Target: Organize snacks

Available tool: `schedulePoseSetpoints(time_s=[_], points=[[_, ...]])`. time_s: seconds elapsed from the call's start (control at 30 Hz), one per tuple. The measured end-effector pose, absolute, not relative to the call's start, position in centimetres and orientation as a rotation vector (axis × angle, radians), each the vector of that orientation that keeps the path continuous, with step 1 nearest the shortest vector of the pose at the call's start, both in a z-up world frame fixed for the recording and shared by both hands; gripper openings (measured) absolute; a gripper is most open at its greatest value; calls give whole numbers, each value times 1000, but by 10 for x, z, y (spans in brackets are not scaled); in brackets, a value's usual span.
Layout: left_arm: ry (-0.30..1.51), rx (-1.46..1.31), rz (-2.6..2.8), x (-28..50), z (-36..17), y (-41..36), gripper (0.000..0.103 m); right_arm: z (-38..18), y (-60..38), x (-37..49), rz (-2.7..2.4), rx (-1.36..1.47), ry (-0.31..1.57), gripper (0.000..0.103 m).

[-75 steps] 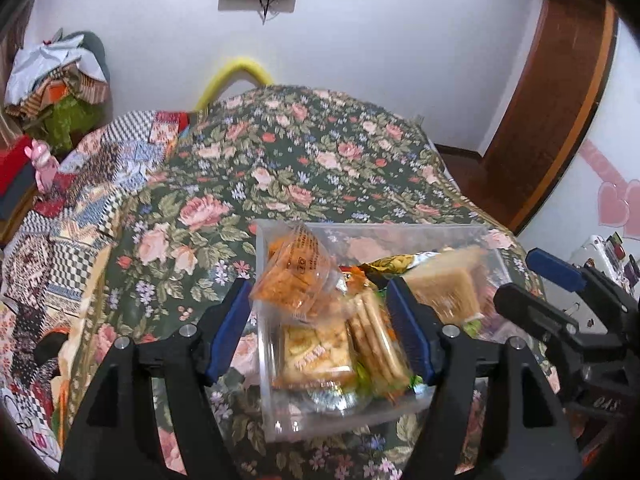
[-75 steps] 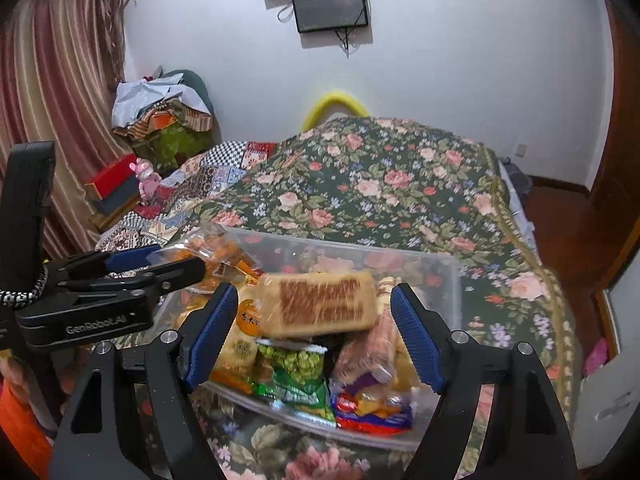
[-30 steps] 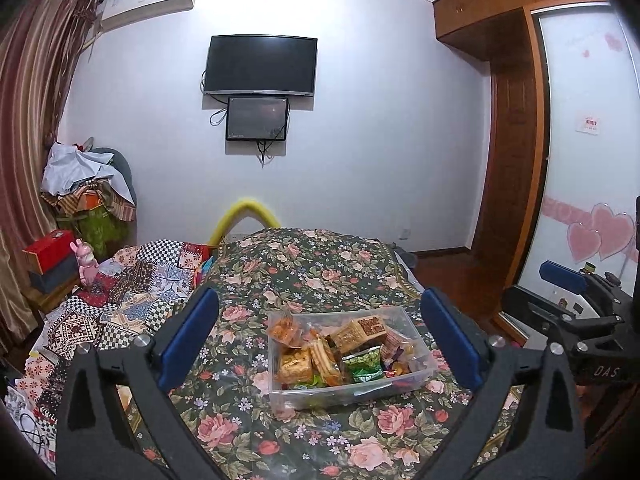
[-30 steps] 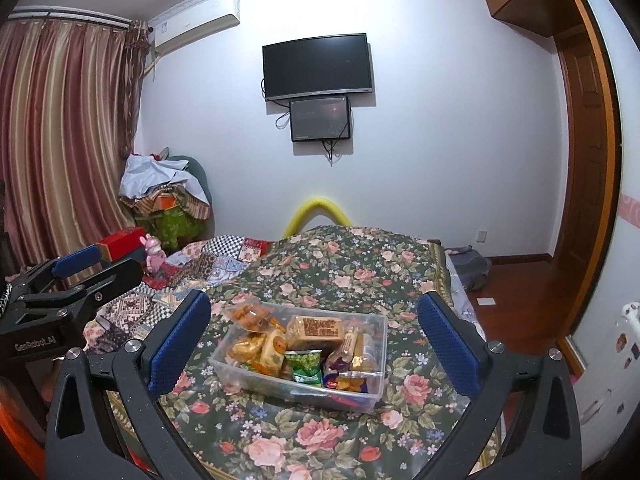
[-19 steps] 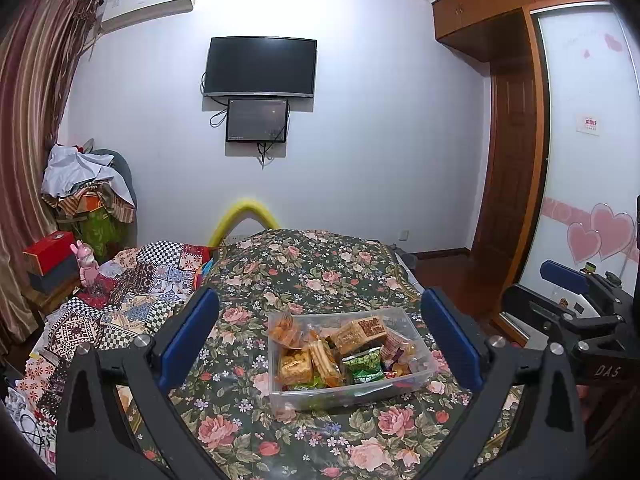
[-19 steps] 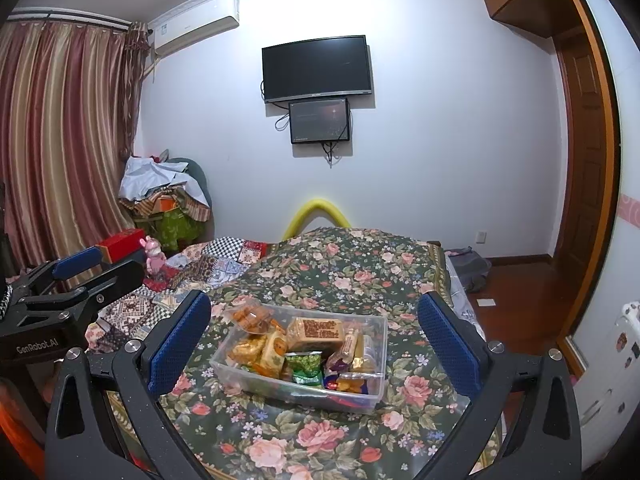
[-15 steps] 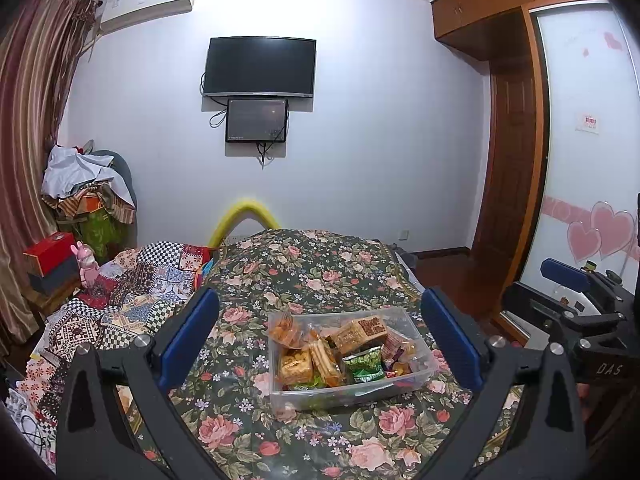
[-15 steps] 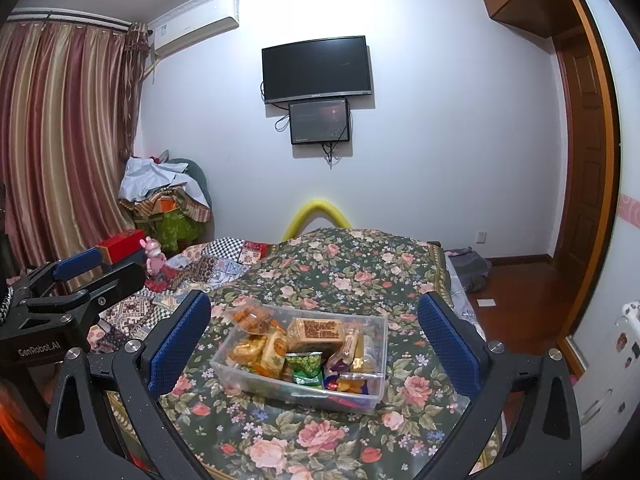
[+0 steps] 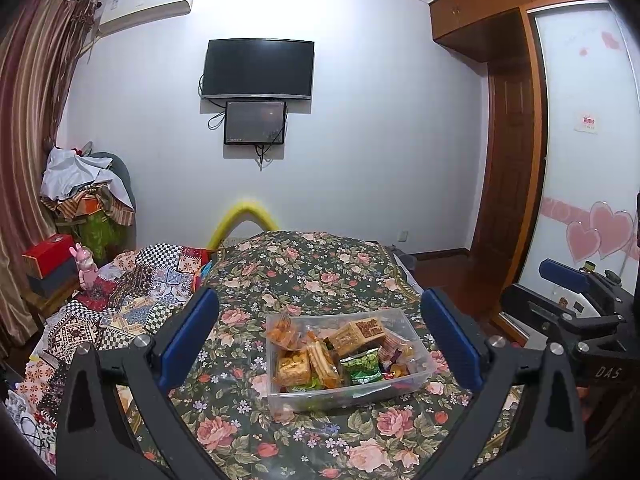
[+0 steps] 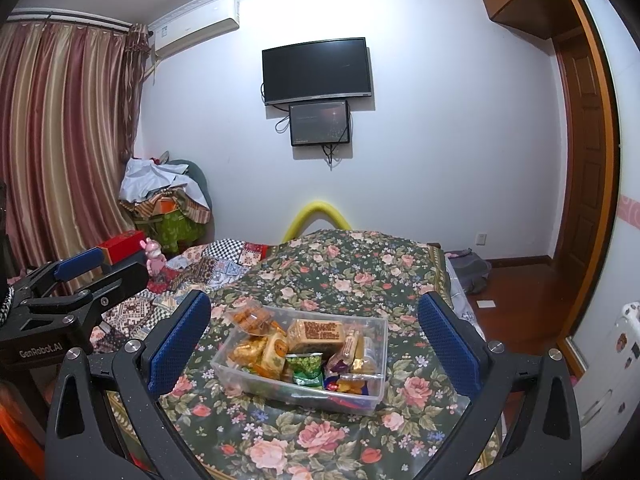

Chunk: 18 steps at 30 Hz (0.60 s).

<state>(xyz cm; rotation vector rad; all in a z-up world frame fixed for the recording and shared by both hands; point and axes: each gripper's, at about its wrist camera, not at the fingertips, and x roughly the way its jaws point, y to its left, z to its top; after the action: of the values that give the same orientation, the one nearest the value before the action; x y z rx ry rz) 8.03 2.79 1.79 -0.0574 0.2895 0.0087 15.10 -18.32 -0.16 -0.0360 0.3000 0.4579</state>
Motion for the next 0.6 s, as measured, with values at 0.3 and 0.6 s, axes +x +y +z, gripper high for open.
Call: schedulePoseSetpoints(time_s=[0.3, 0.6], points=[[286, -55, -1, 81, 18, 27, 102, -2, -183, 151, 458, -34, 299, 103], [284, -57, -7, 81, 16, 27, 102, -2, -183, 151, 456, -35, 301, 103]])
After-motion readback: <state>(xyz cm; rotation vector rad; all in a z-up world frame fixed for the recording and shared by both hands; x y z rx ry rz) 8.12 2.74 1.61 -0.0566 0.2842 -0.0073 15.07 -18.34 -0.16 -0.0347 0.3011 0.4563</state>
